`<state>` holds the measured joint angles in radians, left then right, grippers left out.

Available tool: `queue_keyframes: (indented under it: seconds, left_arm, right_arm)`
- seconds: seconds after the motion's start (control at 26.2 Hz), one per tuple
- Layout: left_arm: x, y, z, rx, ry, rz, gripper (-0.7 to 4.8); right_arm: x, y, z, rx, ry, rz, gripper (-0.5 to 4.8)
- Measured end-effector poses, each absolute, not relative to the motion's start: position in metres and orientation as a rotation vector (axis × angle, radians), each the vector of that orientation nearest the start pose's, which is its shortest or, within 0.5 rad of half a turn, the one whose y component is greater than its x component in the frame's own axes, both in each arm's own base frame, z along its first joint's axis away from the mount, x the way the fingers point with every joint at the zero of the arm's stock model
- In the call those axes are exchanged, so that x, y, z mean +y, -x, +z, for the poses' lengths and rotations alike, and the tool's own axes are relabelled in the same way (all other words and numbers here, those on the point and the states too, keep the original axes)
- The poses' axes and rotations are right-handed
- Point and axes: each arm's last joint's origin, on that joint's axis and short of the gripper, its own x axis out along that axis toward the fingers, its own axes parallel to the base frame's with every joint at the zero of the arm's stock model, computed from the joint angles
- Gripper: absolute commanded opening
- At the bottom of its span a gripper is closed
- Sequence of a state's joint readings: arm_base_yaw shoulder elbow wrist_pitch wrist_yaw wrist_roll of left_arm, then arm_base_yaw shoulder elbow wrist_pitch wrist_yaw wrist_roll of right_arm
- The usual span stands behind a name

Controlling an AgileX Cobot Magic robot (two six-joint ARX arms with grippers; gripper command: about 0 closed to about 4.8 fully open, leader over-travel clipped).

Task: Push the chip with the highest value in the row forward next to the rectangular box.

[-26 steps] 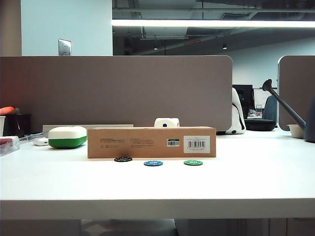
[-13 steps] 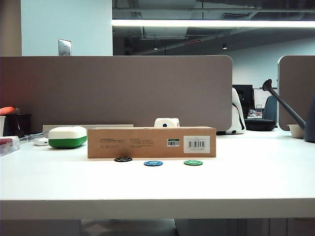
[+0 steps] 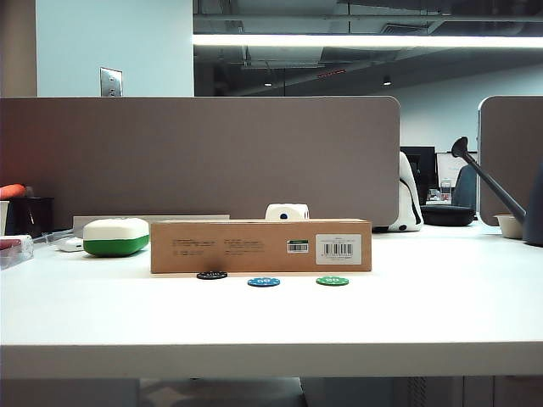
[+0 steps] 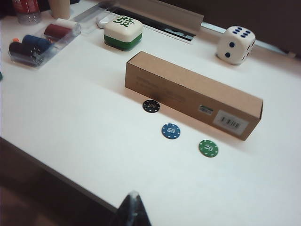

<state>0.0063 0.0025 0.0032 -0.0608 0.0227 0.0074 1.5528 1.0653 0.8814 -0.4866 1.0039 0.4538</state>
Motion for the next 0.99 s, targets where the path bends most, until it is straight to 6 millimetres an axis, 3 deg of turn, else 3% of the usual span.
queue_keyframes:
  seconds: [0.19, 0.34, 0.61, 0.99]
  left_arm:
    - [0.0, -0.097, 0.159, 0.06, -0.007, -0.017, -0.05]
    - [0.0, -0.097, 0.158, 0.06, -0.007, -0.017, -0.05]
    - [0.0, -0.097, 0.159, 0.06, -0.007, -0.016, -0.05]
    - [0.0, -0.097, 0.158, 0.06, -0.007, -0.016, -0.05]
  right_arm:
    - [0.207, -0.037, 0.297, 0.26, 0.277, 0.371, -0.09]
    - [0.198, -0.084, 0.29, 0.237, 0.145, 0.143, -0.09]
    - [0.171, -0.146, 0.284, 0.312, -0.012, 0.123, -0.09]
    - [0.13, -0.169, 0.262, 0.238, 0.079, 0.198, -0.09]
